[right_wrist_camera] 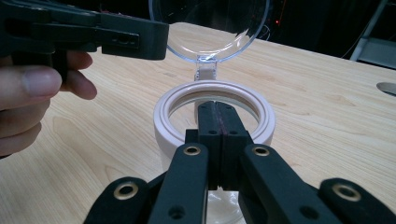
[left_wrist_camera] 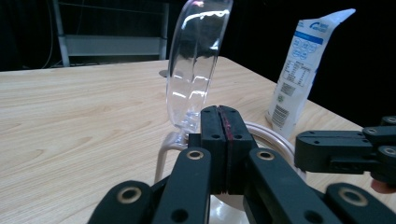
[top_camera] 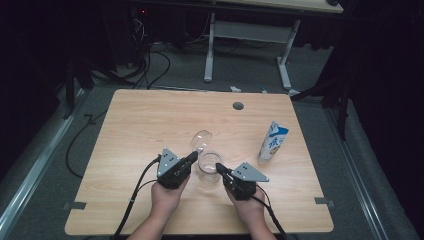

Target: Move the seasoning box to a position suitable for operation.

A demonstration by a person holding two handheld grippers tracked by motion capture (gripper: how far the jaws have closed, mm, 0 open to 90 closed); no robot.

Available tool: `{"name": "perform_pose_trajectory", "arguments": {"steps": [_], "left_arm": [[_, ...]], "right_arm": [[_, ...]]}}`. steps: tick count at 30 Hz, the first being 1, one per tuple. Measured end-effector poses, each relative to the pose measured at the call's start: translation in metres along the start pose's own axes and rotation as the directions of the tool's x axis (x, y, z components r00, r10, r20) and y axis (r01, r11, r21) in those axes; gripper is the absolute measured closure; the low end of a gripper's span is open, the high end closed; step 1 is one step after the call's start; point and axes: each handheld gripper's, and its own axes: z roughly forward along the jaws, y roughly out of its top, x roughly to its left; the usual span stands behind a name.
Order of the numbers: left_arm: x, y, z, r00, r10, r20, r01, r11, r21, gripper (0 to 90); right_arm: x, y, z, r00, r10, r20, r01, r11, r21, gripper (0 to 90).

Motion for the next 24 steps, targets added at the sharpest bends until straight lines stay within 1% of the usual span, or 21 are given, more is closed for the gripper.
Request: {"name": "perform_pose_trajectory", "arguments": {"steps": [2,7,8,9,10,11,12,13,14,15,16,17,18,19,20,21,23,24], "left_arm": [[0.003,0.0,0.0,0.9999,0.0,-0.012,0.0,1.0,0.005,88.7],[0.006,-0.002,-0.001,1.0,-0.001,-0.009,0.002,0.9999,0.013,86.5],[0.006,-0.004,-0.003,1.0,0.008,0.002,-0.008,0.9998,0.02,85.2],[0.006,-0.004,-0.003,1.0,0.008,0.002,-0.008,0.9998,0.02,84.2],[0.007,-0.008,-0.008,0.9994,0.033,0.004,-0.033,0.9988,0.035,83.3],[0.007,-0.008,-0.008,0.9994,0.033,0.004,-0.033,0.9988,0.035,82.3],[0.013,-0.013,-0.013,0.999,0.044,-0.01,-0.044,0.9973,0.059,81.4],[0.013,-0.013,-0.013,0.999,0.044,-0.01,-0.044,0.9973,0.059,80.3],[0.023,-0.02,-0.019,0.9994,0.028,-0.021,-0.026,0.9959,0.087,79.2],[0.023,-0.02,-0.019,0.9994,0.028,-0.021,-0.026,0.9959,0.087,78.0],[0.033,-0.027,-0.027,0.9991,0.025,-0.035,-0.021,0.9932,0.114,76.3],[0.033,-0.027,-0.027,0.9991,0.025,-0.035,-0.021,0.9932,0.114,74.4],[0.041,-0.033,-0.036,0.9977,0.042,-0.053,-0.033,0.988,0.151,73.3],[0.041,-0.033,-0.036,0.9977,0.042,-0.053,-0.033,0.988,0.151,71.5],[0.048,-0.038,-0.046,0.9953,0.067,-0.07,-0.053,0.9813,0.185,69.3],[0.052,-0.04,-0.051,0.9948,0.068,-0.076,-0.052,0.9789,0.198,66.9],[0.06,-0.043,-0.061,0.995,0.054,-0.084,-0.034,0.975,0.22,61.9],[0.063,-0.044,-0.065,0.9944,0.053,-0.092,-0.031,0.9734,0.227,60.0]], "right_arm": [[0.0,0.0,0.0,1.0,0.0,-0.001,0.0,1.0,0.0,90.0],[0.0,0.0,0.0,1.0,0.0,0.0,0.0,1.0,0.0,90.0],[0.0,0.0,0.0,1.0,-0.001,0.0,0.001,1.0,0.002,90.0],[0.0,0.0,-0.001,1.0,0.0,0.0,0.0,1.0,0.004,89.8],[0.0,0.001,-0.001,1.0,-0.003,0.002,0.003,1.0,0.004,89.3],[0.0,0.001,-0.001,1.0,-0.003,0.002,0.003,1.0,0.004,89.3],[-0.001,0.001,-0.003,1.0,-0.001,0.008,0.001,1.0,0.006,87.8],[-0.001,0.001,-0.003,1.0,-0.001,0.008,0.001,1.0,0.006,87.8],[-0.005,0.001,-0.005,0.9999,0.008,0.015,-0.008,1.0,0.0,87.2],[-0.005,0.001,-0.005,0.9999,0.008,0.015,-0.008,1.0,0.0,87.2],[-0.011,0.0,-0.009,0.9992,0.012,0.039,-0.012,1.0,-0.006,86.7],[-0.011,0.0,-0.009,0.9992,0.012,0.039,-0.012,1.0,-0.006,86.7],[-0.019,-0.003,-0.012,0.9977,0.025,0.063,-0.025,1.0,-0.001,86.6],[-0.024,-0.005,-0.014,0.9966,0.036,0.074,-0.036,0.999,-0.001,85.8],[-0.028,-0.007,-0.016,0.9947,0.05,0.09,-0.051,0.999,0.003,85.2],[-0.033,-0.009,-0.017,0.9927,0.057,0.107,-0.058,0.998,0.006,84.3],[-0.043,-0.014,-0.02,0.9876,0.077,0.137,-0.08,0.997,0.012,81.7],[-0.047,-0.016,-0.022,0.9846,0.085,0.153,-0.088,0.996,0.014,80.7]]}}
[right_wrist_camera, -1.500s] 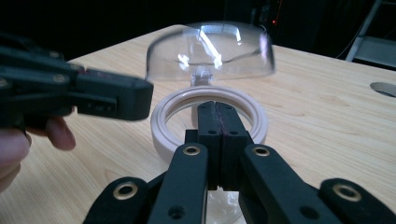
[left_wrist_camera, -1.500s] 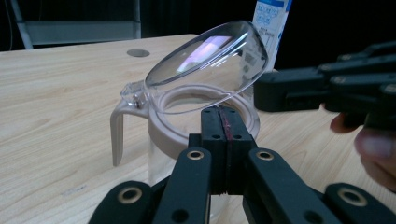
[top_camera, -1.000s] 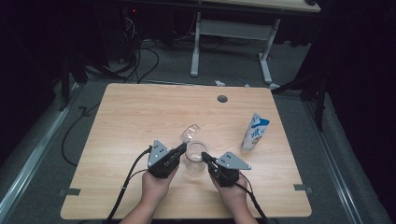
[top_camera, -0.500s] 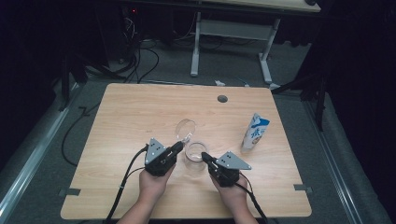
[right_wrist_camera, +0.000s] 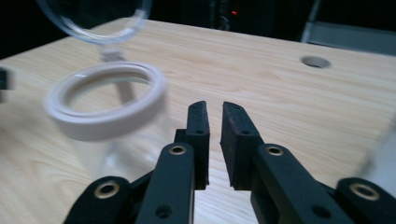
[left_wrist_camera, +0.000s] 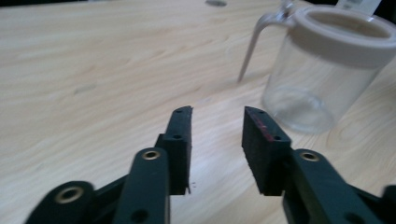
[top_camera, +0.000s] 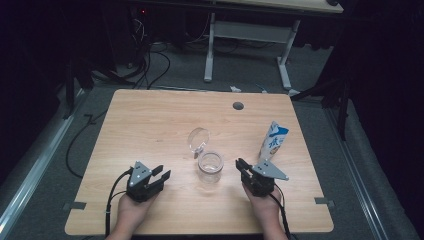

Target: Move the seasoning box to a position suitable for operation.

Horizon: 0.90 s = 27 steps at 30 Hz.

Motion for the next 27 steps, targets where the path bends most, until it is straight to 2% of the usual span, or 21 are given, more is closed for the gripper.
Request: {"name": "perform_pose_trajectory", "arguments": {"steps": [1,3,4,5,6,7,8,11,12,13,14,15,16,17,18,19,21,22,23,24,27], "left_arm": [[0.0,0.0,0.0,1.0,0.0,0.0,0.0,1.0,0.0,58.4],[0.005,-0.004,-0.006,1.0,0.0,-0.008,0.0,1.0,0.001,56.6],[0.008,-0.008,-0.01,0.9999,0.007,-0.012,-0.008,1.0,-0.001,53.4],[0.008,-0.008,-0.01,0.9999,0.007,-0.012,-0.008,1.0,-0.001,51.9],[0.008,-0.013,-0.013,0.9995,0.031,-0.009,-0.031,0.9995,-0.004,50.4],[0.008,-0.013,-0.013,0.9995,0.031,-0.009,-0.031,0.9995,-0.004,49.7],[0.008,-0.018,-0.016,0.9983,0.058,0.002,-0.058,0.9983,-0.006,49.2],[0.014,-0.02,-0.02,0.9985,0.026,0.047,-0.026,0.9995,-0.016,48.8],[0.016,-0.02,-0.022,0.9974,0.012,0.071,-0.01,0.9997,-0.022,48.7],[0.016,-0.02,-0.022,0.9974,0.012,0.071,-0.01,0.9997,-0.022,48.7],[0.018,-0.021,-0.023,0.9966,0.017,0.08,-0.014,0.9994,-0.031,48.7],[0.018,-0.021,-0.023,0.9966,0.017,0.08,-0.014,0.9994,-0.031,48.8],[0.019,-0.021,-0.023,0.9967,0.044,0.068,-0.042,0.9986,-0.032,48.7],[0.019,-0.021,-0.023,0.9967,0.044,0.068,-0.042,0.9986,-0.032,48.7],[0.019,-0.022,-0.022,0.9967,0.044,0.069,-0.042,0.9986,-0.033,48.8],[0.019,-0.022,-0.022,0.9967,0.044,0.069,-0.042,0.9986,-0.033,48.8],[0.018,-0.022,-0.023,0.9957,0.039,0.084,-0.036,0.9988,-0.034,48.7],[0.013,-0.023,-0.024,0.9949,0.057,0.084,-0.054,0.9978,-0.038,48.6],[0.013,-0.023,-0.024,0.9949,0.057,0.084,-0.054,0.9978,-0.038,48.1],[0.006,-0.022,-0.023,0.9931,0.08,0.086,-0.077,0.9964,-0.036,47.5],[0.002,-0.021,-0.022,0.9913,0.102,0.084,-0.1,0.9945,-0.032,47.4]], "right_arm": [[0.0,0.0,0.0,1.0,0.0,0.0,0.0,1.0,0.0,80.7],[-0.008,-0.003,-0.002,0.9994,0.018,0.03,-0.018,1.0,0.007,76.7],[-0.014,-0.007,-0.003,0.9972,0.039,0.063,-0.04,0.999,0.013,71.4],[-0.014,-0.007,-0.003,0.9972,0.039,0.063,-0.04,0.999,0.013,71.4],[-0.021,-0.012,-0.004,0.9935,0.048,0.104,-0.051,0.998,0.026,68.3],[-0.021,-0.012,-0.004,0.9935,0.048,0.104,-0.051,0.998,0.026,68.3],[-0.026,-0.016,-0.001,0.9891,0.047,0.139,-0.055,0.997,0.049,63.2],[-0.033,-0.021,0.002,0.9792,0.078,0.188,-0.093,0.993,0.073,59.3],[-0.034,-0.022,0.002,0.9757,0.073,0.207,-0.091,0.992,0.082,57.2],[-0.034,-0.022,0.002,0.9757,0.073,0.207,-0.091,0.992,0.082,57.2],[-0.036,-0.021,0.004,0.9658,0.056,0.253,-0.086,0.991,0.107,54.8],[-0.038,-0.019,0.004,0.9612,0.062,0.269,-0.095,0.989,0.111,53.3],[-0.04,-0.017,0.003,0.9563,0.069,0.284,-0.105,0.988,0.112,52.5],[-0.04,-0.017,0.003,0.9563,0.069,0.284,-0.105,0.988,0.112,52.5],[-0.043,-0.011,0.003,0.9431,0.079,0.323,-0.119,0.988,0.104,50.3],[-0.043,-0.011,0.003,0.9431,0.079,0.323,-0.119,0.988,0.104,50.3],[-0.045,-0.006,0.0,0.9226,0.096,0.374,-0.137,0.987,0.083,44.8],[-0.048,-0.002,-0.002,0.9125,0.109,0.395,-0.143,0.988,0.06,41.5],[-0.049,0.001,-0.002,0.9089,0.115,0.401,-0.146,0.988,0.048,37.9],[-0.05,0.003,-0.002,0.905,0.124,0.407,-0.154,0.987,0.041,34.0],[-0.053,0.009,0.003,0.9093,0.117,0.399,-0.148,0.988,0.047,29.2]]}}
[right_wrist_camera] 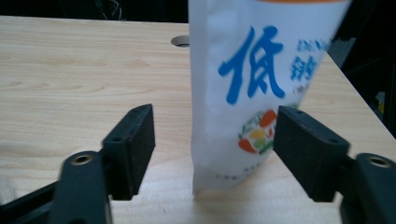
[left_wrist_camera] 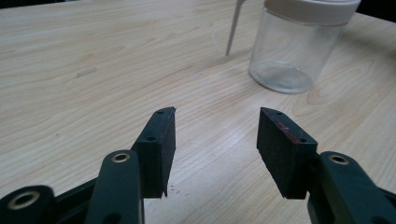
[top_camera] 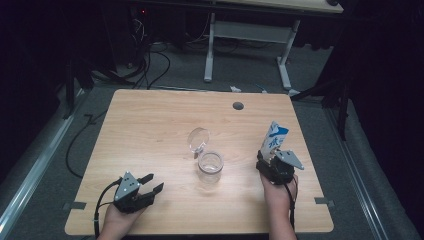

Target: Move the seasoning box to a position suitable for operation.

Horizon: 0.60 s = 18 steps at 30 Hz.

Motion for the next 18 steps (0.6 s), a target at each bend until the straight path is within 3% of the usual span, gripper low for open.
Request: {"name": "perform_pose_trajectory", "arguments": {"steps": [2,4,5,9,12,13,16,18], "left_arm": [[-0.003,0.0,0.001,1.0,0.009,0.0,-0.009,1.0,0.002,47.1],[-0.005,0.001,0.001,0.9998,0.02,-0.004,-0.02,0.9998,0.002,46.9],[-0.007,0.001,0.001,0.9993,0.036,-0.01,-0.036,0.9994,-0.001,46.6],[-0.009,0.001,0.0,0.9987,0.047,-0.021,-0.047,0.9989,-0.004,46.6],[-0.01,0.0,0.002,0.9981,0.056,-0.026,-0.056,0.9984,0.006,46.3],[-0.013,-0.001,0.002,0.9964,0.077,-0.035,-0.077,0.997,0.014,46.1],[-0.014,0.0,0.002,0.996,0.082,-0.034,-0.082,0.9965,0.015,45.8],[-0.014,0.0,0.002,0.9971,0.071,-0.028,-0.071,0.9975,0.01,45.8]], "right_arm": [[0.002,0.005,0.006,0.9998,-0.017,0.007,0.017,1.0,0.009,30.3],[0.002,0.008,0.01,0.9997,-0.012,0.023,0.012,1.0,0.009,32.7],[-0.001,0.008,0.012,0.9995,0.014,0.027,-0.014,1.0,0.009,34.7],[-0.007,0.007,0.014,0.999,0.018,0.041,-0.019,1.0,0.009,39.5],[-0.015,0.004,0.011,0.9998,0.014,0.01,-0.014,1.0,0.002,47.9],[-0.016,0.004,0.01,0.9999,0.009,0.009,-0.009,1.0,-0.001,49.1],[-0.02,0.002,0.008,0.9999,0.015,0.005,-0.015,1.0,-0.006,51.1],[-0.025,0.001,0.005,0.9999,0.008,-0.012,-0.008,1.0,-0.01,57.0]]}}
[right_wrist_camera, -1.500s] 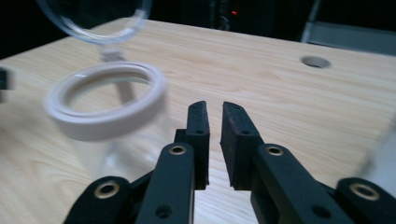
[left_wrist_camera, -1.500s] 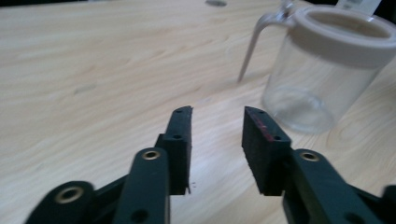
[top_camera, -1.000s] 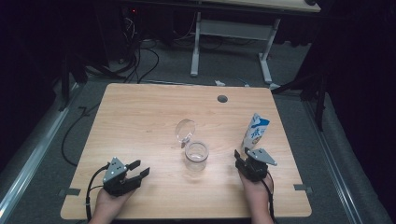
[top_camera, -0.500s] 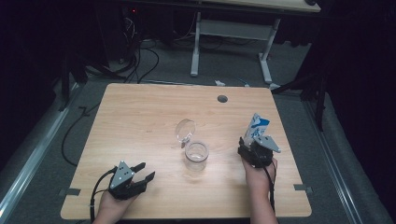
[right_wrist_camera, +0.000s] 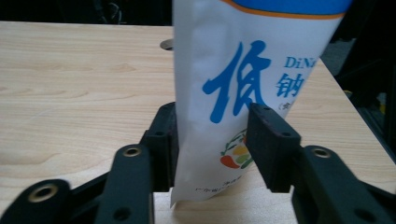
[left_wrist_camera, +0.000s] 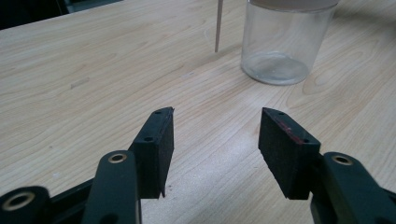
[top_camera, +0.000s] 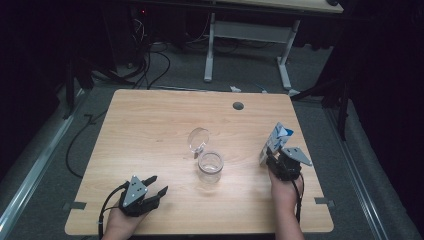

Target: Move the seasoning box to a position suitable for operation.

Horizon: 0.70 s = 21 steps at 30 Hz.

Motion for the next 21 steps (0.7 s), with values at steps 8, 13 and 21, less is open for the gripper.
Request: {"name": "perform_pose_trajectory", "arguments": {"steps": [8,13,21], "left_arm": [[0.001,0.0,-0.001,1.0,-0.001,0.0,0.001,1.0,-0.005,45.6],[0.003,-0.001,-0.002,1.0,-0.005,0.006,0.005,1.0,-0.006,45.2],[0.007,-0.001,-0.003,0.9997,-0.024,0.011,0.024,0.9997,-0.01,45.3]], "right_arm": [[0.001,0.002,-0.002,0.9994,-0.034,0.006,0.034,0.999,0.01,68.5],[0.0,0.006,0.001,0.999,-0.043,-0.011,0.043,0.999,0.017,84.8],[-0.01,0.006,-0.004,0.9977,-0.067,0.002,0.067,0.997,0.026,87.4]]}}
